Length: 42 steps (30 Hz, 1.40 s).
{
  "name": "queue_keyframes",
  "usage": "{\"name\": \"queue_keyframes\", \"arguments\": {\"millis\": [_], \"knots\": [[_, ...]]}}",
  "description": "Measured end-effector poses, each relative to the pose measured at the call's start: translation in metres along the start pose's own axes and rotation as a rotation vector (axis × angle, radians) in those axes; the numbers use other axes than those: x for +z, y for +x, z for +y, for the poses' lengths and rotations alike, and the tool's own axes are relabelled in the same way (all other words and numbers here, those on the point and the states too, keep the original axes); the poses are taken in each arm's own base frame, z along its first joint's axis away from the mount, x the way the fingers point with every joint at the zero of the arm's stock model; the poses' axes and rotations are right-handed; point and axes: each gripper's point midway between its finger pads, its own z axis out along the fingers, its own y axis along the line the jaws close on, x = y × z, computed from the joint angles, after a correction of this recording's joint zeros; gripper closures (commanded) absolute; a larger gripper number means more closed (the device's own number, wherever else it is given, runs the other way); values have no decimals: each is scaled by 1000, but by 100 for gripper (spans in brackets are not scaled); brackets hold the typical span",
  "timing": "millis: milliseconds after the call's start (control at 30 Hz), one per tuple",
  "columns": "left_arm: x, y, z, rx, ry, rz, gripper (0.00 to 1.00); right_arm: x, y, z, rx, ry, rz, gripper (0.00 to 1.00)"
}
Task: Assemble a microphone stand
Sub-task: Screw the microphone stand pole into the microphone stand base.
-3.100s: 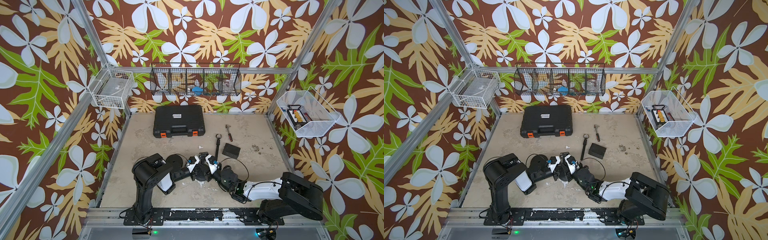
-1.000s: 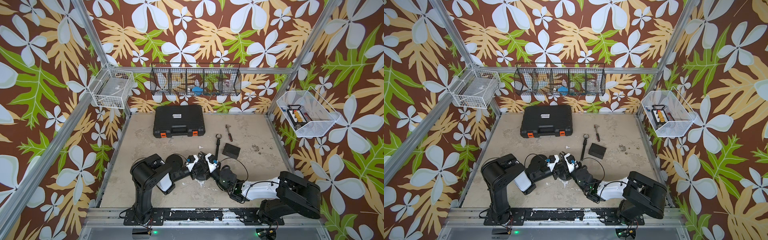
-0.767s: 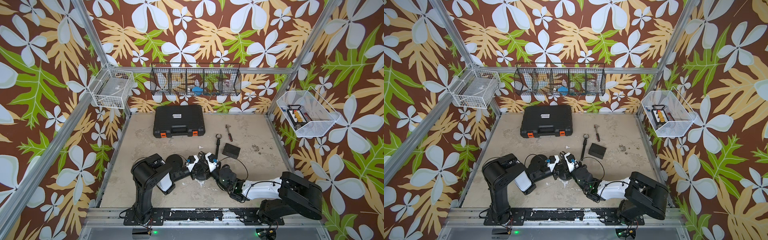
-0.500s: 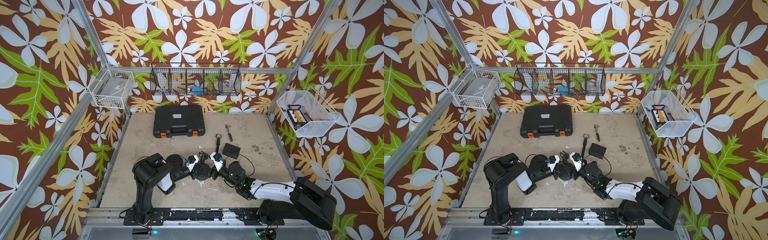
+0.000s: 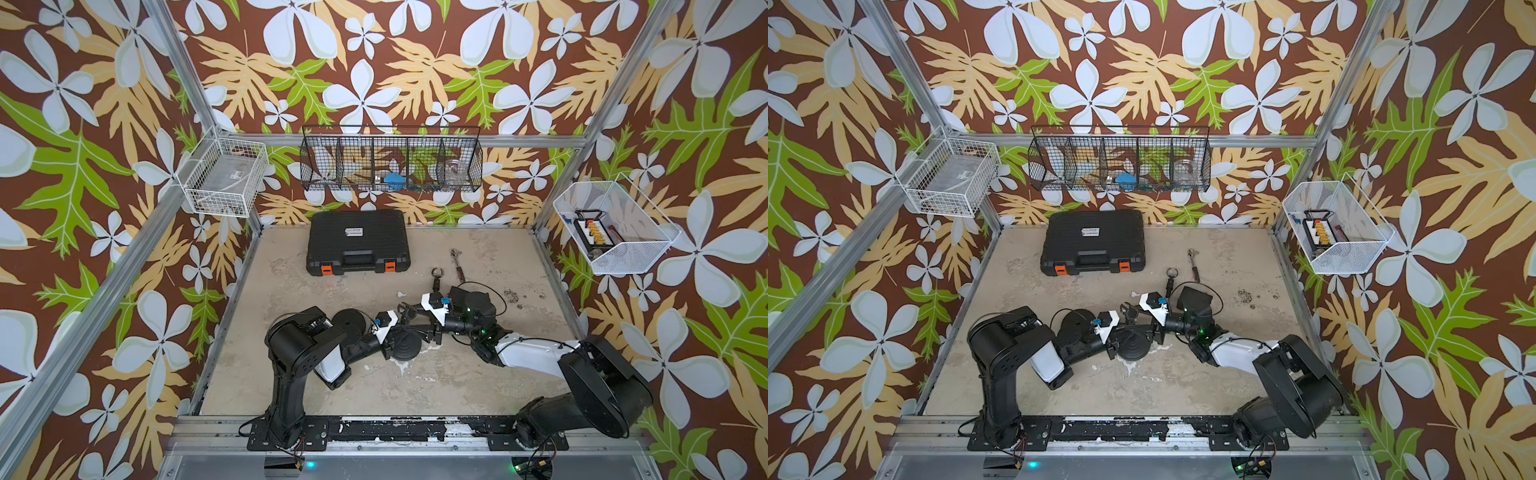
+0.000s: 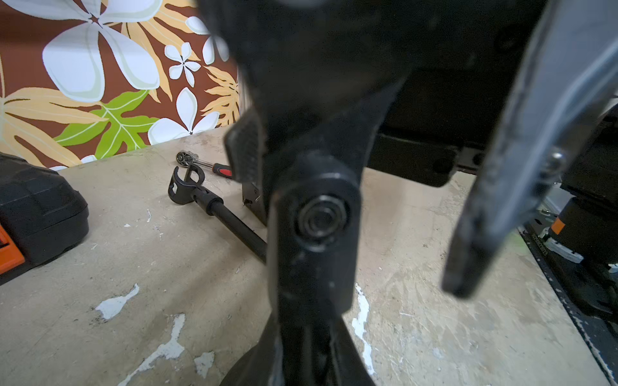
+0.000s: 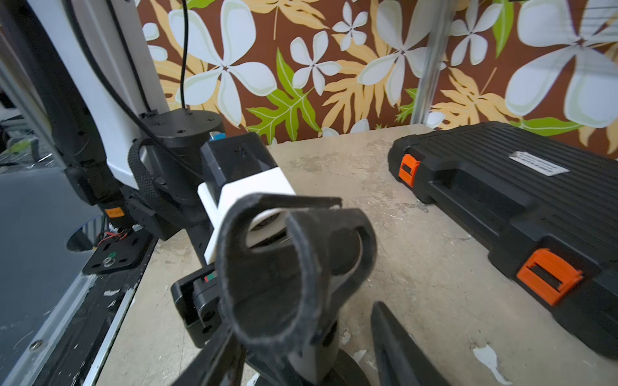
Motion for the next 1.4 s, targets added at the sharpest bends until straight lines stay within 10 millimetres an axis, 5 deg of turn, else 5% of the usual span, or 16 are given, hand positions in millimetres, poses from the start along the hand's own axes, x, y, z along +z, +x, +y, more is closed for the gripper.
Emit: {"name": "queue_keyframes", "arguments": {"millis": [333, 767, 1033, 1200, 1400], "knots": [[0, 0, 0, 1, 1, 1, 94, 6, 8, 9, -95, -181, -5, 57], [0, 0, -3, 10, 16, 1, 93, 10, 8, 6, -88, -216, -9, 99], [-1, 0, -3, 12, 16, 0, 85, 9, 12, 5, -60, -131, -12, 100], [-2, -3, 0, 7, -4, -3, 71, 5, 14, 1, -28, 36, -37, 100], [-2, -4, 0, 0, -6, -5, 67, 6, 12, 9, -34, 299, -63, 100]]}}
